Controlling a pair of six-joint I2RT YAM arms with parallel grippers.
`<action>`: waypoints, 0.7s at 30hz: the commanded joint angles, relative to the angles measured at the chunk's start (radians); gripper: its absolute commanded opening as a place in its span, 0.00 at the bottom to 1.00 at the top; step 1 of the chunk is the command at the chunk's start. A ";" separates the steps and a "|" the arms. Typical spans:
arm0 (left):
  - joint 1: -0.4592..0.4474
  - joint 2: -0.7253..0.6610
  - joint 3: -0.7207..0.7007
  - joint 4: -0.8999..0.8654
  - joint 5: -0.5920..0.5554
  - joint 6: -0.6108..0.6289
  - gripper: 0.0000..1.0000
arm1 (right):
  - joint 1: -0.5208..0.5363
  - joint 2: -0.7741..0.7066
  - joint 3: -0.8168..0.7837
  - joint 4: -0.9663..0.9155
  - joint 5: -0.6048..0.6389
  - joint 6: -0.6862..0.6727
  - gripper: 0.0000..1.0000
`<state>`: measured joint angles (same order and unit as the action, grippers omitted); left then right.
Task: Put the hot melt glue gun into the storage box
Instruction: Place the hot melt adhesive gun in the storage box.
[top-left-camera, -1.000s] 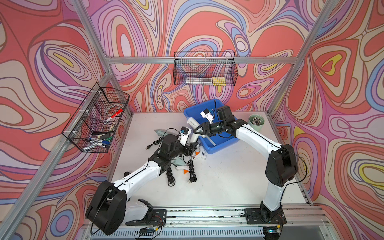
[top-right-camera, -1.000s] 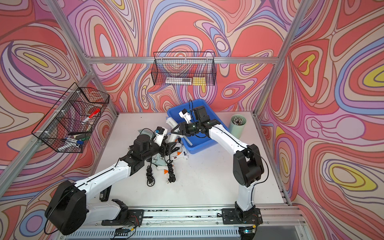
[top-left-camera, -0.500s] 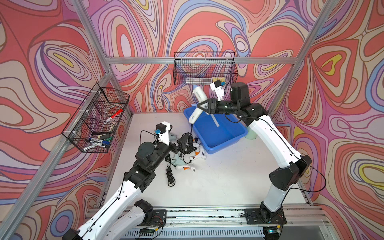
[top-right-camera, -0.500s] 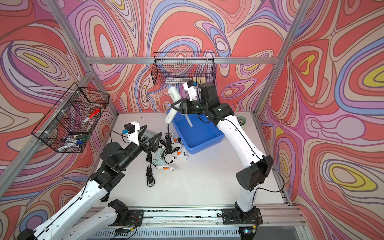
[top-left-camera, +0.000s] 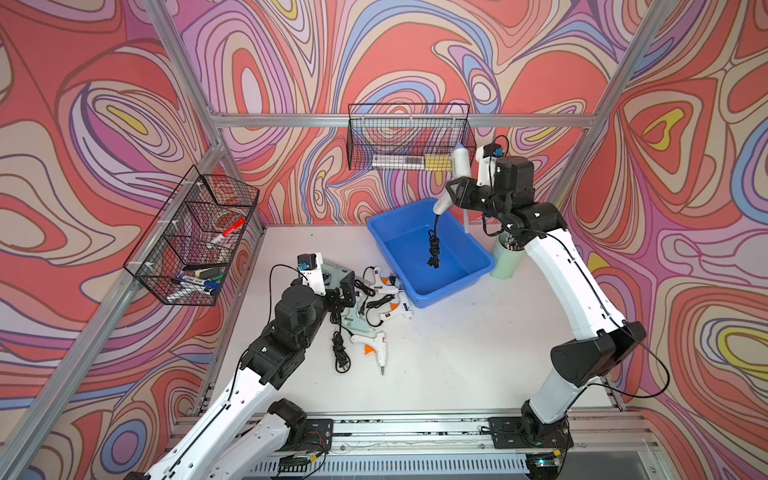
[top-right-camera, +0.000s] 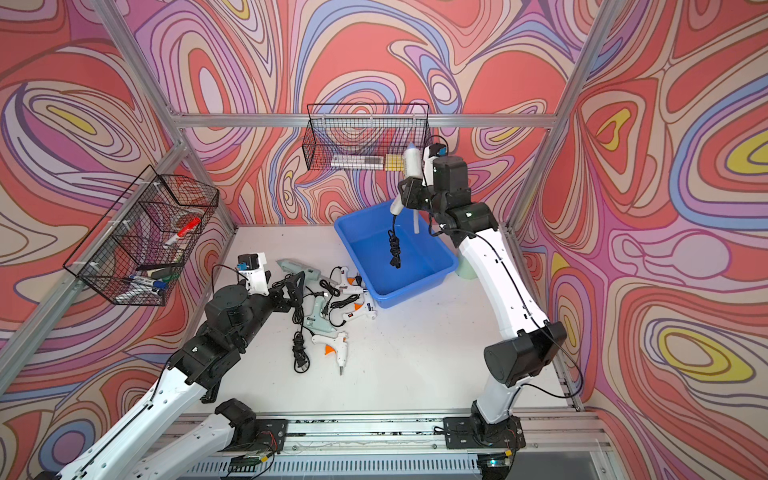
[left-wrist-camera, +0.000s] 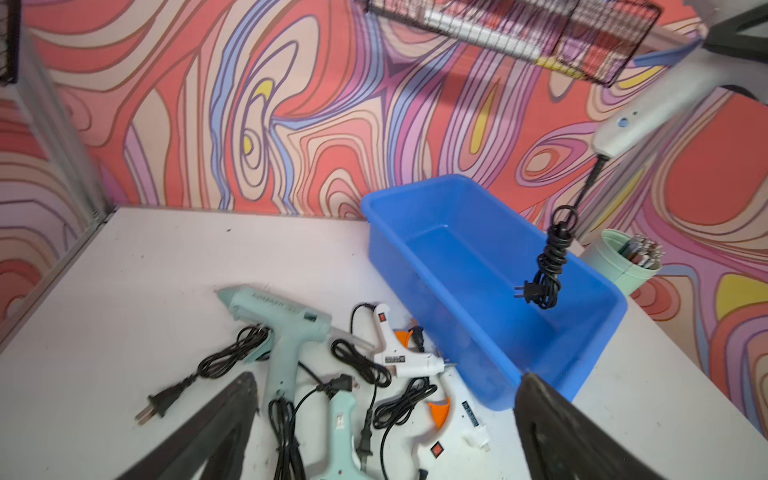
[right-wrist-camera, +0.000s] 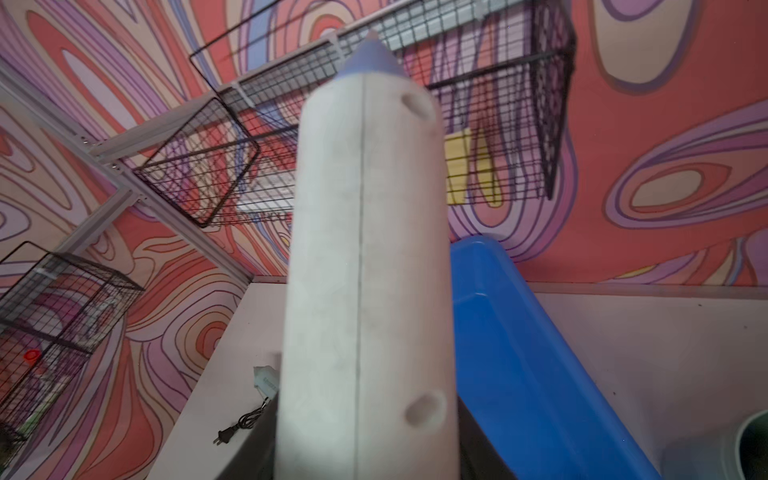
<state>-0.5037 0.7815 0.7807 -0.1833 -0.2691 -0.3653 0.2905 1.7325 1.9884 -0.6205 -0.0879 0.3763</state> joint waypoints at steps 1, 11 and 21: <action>0.000 0.014 0.028 -0.158 -0.101 -0.085 0.99 | -0.034 0.009 -0.071 0.124 -0.054 0.061 0.00; 0.000 0.103 0.040 -0.311 -0.157 -0.212 0.99 | -0.062 0.167 -0.283 0.503 -0.329 0.315 0.00; 0.000 0.155 0.033 -0.316 -0.164 -0.239 0.99 | -0.063 0.270 -0.428 0.586 -0.288 0.459 0.00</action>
<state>-0.5037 0.9230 0.7994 -0.4690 -0.4091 -0.5808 0.2245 2.0117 1.6169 -0.0963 -0.3775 0.7738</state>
